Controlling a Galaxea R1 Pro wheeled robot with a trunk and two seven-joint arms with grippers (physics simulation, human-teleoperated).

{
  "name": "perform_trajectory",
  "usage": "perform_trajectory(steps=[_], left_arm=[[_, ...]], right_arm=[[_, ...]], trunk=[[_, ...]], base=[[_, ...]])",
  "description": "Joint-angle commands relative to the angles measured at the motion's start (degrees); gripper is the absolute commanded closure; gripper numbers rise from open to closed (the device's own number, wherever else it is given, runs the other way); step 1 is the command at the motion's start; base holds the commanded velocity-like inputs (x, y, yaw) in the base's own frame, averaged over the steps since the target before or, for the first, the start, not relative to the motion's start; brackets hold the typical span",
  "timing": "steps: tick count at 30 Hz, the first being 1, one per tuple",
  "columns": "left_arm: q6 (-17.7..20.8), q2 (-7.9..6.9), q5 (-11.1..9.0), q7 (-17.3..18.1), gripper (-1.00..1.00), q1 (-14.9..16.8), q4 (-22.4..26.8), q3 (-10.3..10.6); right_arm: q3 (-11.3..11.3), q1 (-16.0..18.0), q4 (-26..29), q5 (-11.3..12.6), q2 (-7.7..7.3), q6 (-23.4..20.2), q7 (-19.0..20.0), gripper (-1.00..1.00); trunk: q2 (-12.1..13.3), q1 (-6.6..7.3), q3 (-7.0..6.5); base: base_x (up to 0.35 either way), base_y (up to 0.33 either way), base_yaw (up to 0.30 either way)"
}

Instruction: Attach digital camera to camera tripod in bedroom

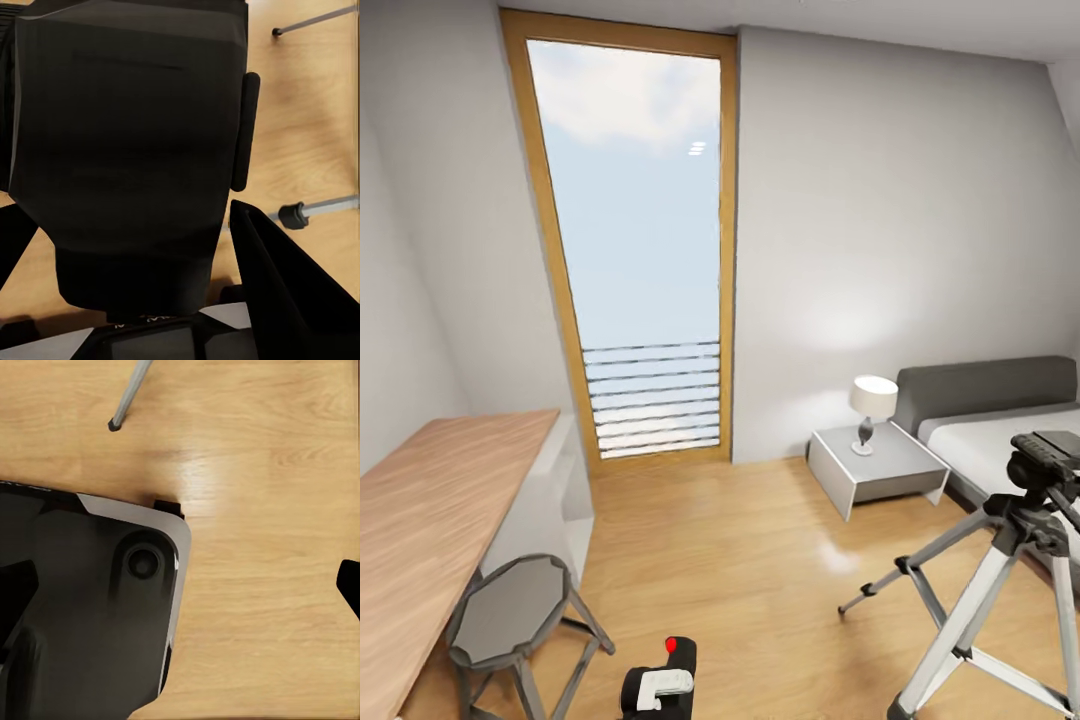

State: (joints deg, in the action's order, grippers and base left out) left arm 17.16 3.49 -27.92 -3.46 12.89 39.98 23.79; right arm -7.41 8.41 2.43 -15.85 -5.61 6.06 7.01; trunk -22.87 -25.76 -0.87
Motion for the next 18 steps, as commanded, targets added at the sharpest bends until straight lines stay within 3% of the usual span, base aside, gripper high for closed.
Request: perform_trajectory(steps=[1, 18], left_arm=[[0.22, -0.04, -0.48, -0.32, 1.0, 0.01, 0.1, 0.16], [0.47, -0.14, -0.63, -0.4, 1.0, 0.02, 0.09, -0.04]], right_arm=[[-0.5, 0.03, -0.06, -0.49, -0.01, 0.18, 0.2, -1.0], [-0.5, 0.03, -0.06, -0.45, -0.01, 0.18, 0.2, -1.0]], trunk=[[-0.04, -0.02, 0.02], [-0.04, -0.02, 0.02]], base=[[0.0, 0.0, -0.285], [0.0, 0.0, -0.268]])
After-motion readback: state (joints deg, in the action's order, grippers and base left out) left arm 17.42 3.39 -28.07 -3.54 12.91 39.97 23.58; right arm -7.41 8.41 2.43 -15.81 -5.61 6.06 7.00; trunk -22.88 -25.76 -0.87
